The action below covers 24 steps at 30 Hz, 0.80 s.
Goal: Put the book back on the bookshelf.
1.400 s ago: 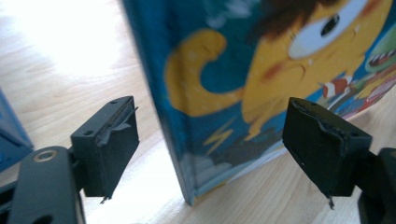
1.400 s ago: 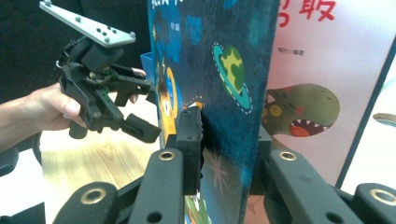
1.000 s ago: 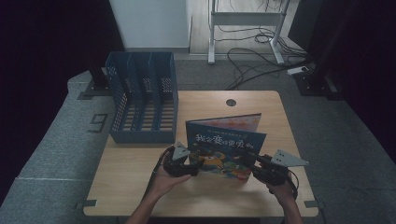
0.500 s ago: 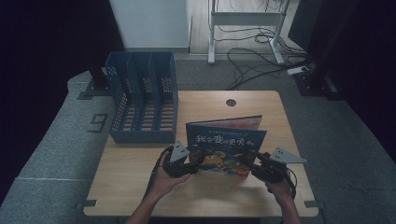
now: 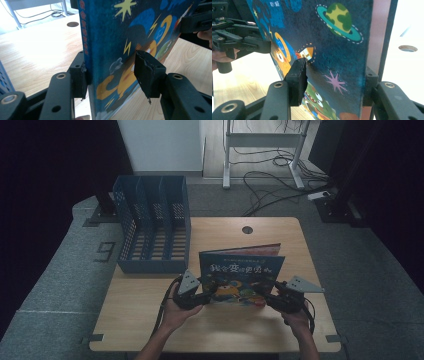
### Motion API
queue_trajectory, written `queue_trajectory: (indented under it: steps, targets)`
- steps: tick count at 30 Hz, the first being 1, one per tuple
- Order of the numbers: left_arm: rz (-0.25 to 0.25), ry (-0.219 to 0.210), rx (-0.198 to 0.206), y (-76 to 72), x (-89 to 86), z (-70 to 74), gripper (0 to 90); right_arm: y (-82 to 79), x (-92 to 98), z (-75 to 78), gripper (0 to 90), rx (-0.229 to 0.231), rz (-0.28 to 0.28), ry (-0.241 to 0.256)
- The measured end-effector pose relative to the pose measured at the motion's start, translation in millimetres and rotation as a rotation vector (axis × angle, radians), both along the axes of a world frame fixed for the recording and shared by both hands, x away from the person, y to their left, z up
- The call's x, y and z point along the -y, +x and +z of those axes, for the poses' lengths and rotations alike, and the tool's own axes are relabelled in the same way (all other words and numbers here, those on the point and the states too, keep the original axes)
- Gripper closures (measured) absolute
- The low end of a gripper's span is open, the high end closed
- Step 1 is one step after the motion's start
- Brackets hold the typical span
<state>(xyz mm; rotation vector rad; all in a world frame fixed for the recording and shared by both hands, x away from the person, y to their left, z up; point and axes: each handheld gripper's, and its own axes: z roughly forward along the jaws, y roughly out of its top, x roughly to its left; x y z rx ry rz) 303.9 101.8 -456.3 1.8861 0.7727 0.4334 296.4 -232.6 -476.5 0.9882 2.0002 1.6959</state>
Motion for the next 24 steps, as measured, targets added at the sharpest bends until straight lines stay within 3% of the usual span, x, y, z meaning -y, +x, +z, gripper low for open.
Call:
queue_trajectory:
  steps: [6,11,18,24]
  targets:
    - [-0.013,-0.014,-0.005,3.3,0.5,2.8,45.7,-0.2,-1.1,-0.3,51.0,-0.006,0.011,-0.007]
    - [-0.032,-0.037,0.030,3.6,1.0,6.8,44.8,-0.7,-3.2,-0.6,51.4,-0.003,0.015,-0.026]
    - [-0.040,-0.031,0.052,3.5,2.8,14.3,43.9,-1.6,-3.2,-0.3,51.5,-0.003,0.016,-0.034]
    - [-0.046,-0.036,0.068,1.3,2.1,14.6,46.8,-3.5,-1.1,2.6,43.8,0.013,-0.033,-0.038]
